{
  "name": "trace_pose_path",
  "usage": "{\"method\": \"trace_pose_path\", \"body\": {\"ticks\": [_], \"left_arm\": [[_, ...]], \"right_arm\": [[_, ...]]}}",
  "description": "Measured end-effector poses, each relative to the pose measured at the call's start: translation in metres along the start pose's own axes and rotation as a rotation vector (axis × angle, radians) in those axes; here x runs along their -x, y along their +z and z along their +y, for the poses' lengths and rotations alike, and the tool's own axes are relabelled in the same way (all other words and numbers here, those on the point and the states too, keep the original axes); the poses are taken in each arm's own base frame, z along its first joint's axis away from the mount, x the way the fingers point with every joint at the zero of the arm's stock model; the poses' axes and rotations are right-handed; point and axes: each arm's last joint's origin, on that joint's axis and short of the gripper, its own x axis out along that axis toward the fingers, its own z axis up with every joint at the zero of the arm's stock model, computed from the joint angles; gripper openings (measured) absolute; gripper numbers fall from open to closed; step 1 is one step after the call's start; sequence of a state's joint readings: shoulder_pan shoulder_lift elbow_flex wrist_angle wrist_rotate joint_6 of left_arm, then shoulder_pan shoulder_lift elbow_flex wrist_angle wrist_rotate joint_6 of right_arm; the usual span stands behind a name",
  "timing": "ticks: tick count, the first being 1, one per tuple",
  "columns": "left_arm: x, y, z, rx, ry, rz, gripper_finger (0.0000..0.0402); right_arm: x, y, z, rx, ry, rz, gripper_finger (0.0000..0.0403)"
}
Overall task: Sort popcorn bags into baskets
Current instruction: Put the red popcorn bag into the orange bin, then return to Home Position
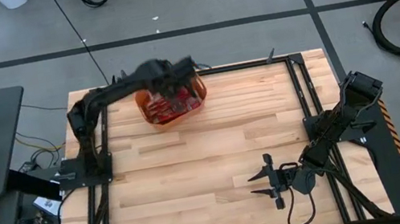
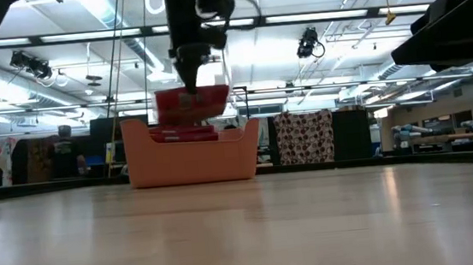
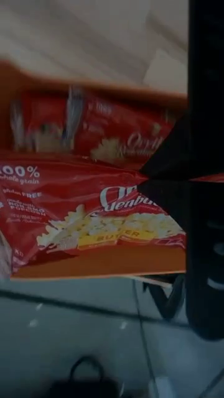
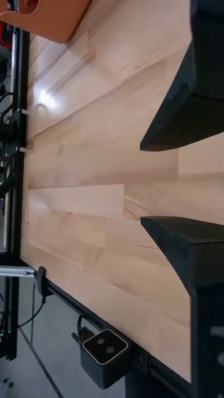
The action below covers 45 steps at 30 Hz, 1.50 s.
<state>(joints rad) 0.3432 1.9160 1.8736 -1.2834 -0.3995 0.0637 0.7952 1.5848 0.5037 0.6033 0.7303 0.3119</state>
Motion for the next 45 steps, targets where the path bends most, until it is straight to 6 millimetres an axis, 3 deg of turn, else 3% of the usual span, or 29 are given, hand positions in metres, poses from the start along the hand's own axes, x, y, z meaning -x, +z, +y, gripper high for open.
{"method": "trace_pose_path", "body": {"ticks": [5,10,17,23,31,41,45], "left_arm": [[-0.015,-0.007,0.033,0.021,-0.090,0.049,0.0000],[-0.030,-0.014,0.043,0.021,-0.199,0.075,0.0000],[-0.059,-0.030,0.034,-0.010,-0.244,0.179,0.0002],[-0.068,-0.029,0.014,-0.028,-0.254,0.162,0.0068],[-0.062,-0.023,0.000,-0.034,-0.150,0.119,0.0151],[-0.026,-0.026,0.005,0.029,-0.200,-0.022,0.0136],[-0.022,-0.028,-0.008,0.019,-0.285,-0.166,0.0123]], "right_arm": [[0.000,-0.002,-0.001,0.013,-0.010,0.011,0.0185],[-0.001,-0.002,-0.003,0.018,-0.023,0.022,0.0185],[-0.001,-0.003,-0.003,0.020,-0.023,0.023,0.0185],[-0.001,-0.003,-0.003,0.019,-0.023,0.024,0.0185],[-0.001,-0.004,-0.002,0.008,-0.022,0.031,0.0185],[0.013,0.000,0.001,0.009,-0.051,0.022,0.0177],[0.020,0.000,0.000,0.018,-0.076,0.037,0.0168]]}}
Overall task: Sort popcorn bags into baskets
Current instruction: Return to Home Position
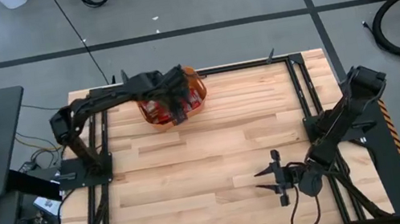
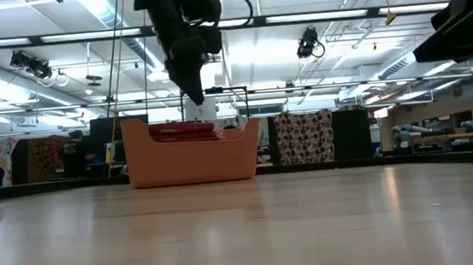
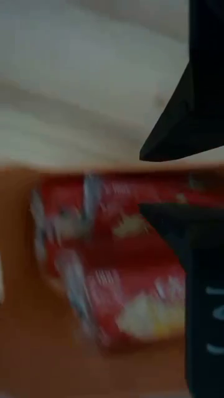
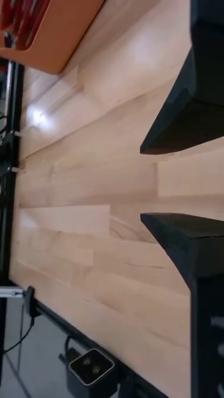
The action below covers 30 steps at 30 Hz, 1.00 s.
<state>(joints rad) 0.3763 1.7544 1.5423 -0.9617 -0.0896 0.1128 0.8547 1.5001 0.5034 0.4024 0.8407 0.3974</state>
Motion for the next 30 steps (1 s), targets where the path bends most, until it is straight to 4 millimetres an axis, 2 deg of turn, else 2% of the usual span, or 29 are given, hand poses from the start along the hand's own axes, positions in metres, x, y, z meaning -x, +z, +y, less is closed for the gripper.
{"method": "trace_pose_path", "body": {"ticks": [6,11,22,30], "left_arm": [[0.000,-0.020,-0.024,-0.033,-0.039,-0.128,0.0110],[0.006,-0.038,-0.040,-0.062,-0.039,-0.246,0.0103],[0.016,-0.077,-0.047,-0.041,-0.028,-0.658,0.0102],[0.023,-0.109,-0.061,-0.028,-0.013,-0.777,0.0102]], "right_arm": [[0.010,-0.001,-0.006,-0.032,0.007,0.029,0.0162],[0.023,-0.005,-0.024,-0.103,0.041,0.009,0.0158],[0.056,-0.026,-0.082,-0.354,0.088,-0.155,0.0139],[0.069,-0.031,-0.101,-0.371,0.121,-0.259,0.0137]]}}
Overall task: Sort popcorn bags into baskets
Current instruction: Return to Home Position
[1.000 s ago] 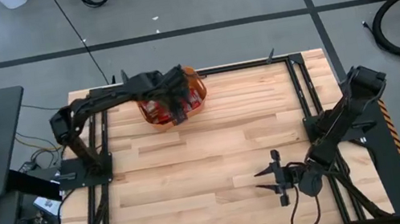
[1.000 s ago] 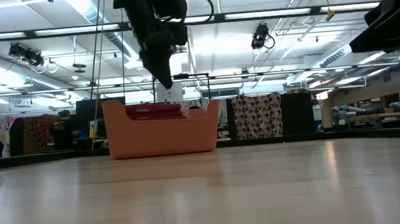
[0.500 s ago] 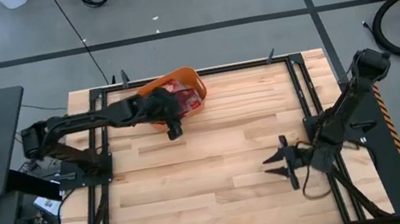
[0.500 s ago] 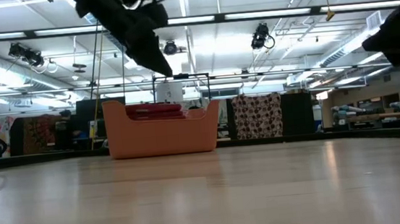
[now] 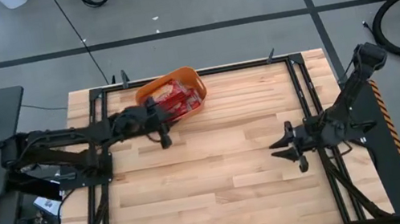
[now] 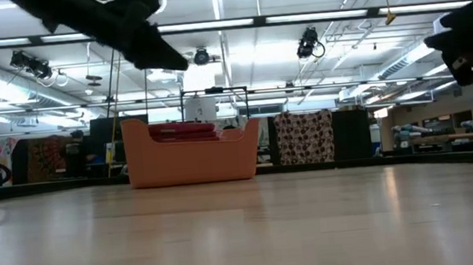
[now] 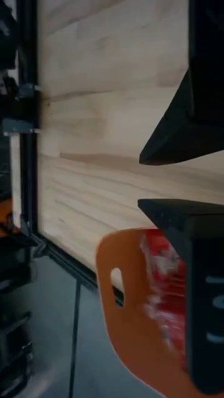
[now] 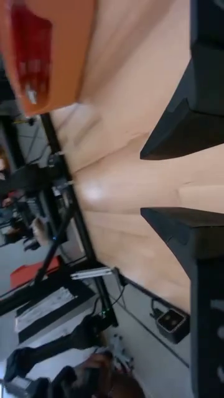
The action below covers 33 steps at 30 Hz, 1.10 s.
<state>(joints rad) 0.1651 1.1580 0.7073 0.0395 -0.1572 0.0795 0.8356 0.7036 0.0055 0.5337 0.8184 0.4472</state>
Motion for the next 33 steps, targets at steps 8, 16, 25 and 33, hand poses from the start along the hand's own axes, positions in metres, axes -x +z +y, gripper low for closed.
{"method": "trace_pose_path", "body": {"ticks": [8,16,25,33], "left_arm": [[0.021,-0.035,-0.014,0.057,-0.021,-0.159,0.0102],[0.043,-0.059,-0.028,0.070,-0.009,-0.214,0.0093],[0.073,-0.077,-0.043,0.068,-0.022,-0.297,0.0031],[0.099,-0.088,-0.047,0.090,-0.106,-0.377,0.0006]], "right_arm": [[0.007,0.018,0.000,0.110,0.052,-0.108,0.0137],[0.012,0.038,-0.006,0.134,0.092,-0.233,0.0137],[0.010,0.048,-0.018,0.099,0.095,-0.287,0.0137],[0.011,0.053,-0.029,-0.013,0.038,-0.323,0.0126]]}}
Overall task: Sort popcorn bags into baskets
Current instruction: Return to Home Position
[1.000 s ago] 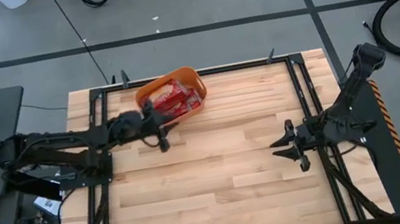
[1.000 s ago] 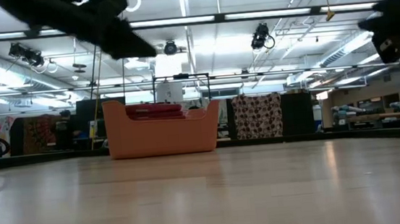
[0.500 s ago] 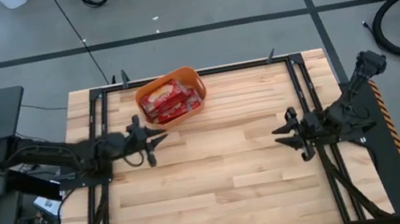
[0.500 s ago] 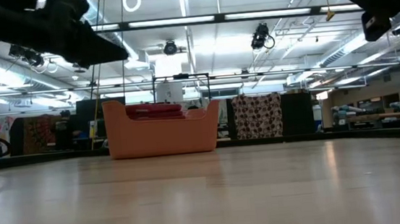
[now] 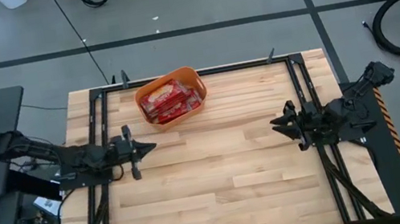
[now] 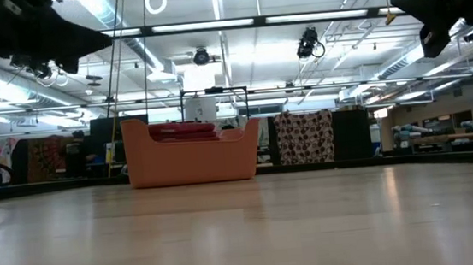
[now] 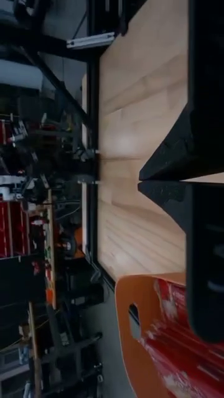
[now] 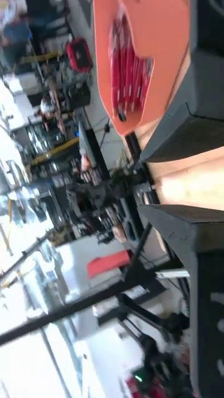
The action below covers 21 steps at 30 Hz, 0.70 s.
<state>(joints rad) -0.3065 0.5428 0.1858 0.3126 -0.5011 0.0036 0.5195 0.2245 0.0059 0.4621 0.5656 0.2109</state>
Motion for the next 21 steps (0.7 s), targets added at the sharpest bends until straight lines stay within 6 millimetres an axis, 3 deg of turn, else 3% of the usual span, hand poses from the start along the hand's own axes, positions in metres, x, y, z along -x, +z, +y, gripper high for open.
{"method": "trace_pose_path", "body": {"ticks": [12,21], "left_arm": [[0.031,-0.022,-0.002,0.049,-0.130,-0.045,0.0008],[0.040,-0.021,0.001,0.030,-0.250,-0.078,0.0007]], "right_arm": [[0.002,0.004,-0.010,-0.012,-0.212,-0.068,0.0110],[0.002,0.004,-0.011,0.037,-0.247,-0.068,0.0109]]}}
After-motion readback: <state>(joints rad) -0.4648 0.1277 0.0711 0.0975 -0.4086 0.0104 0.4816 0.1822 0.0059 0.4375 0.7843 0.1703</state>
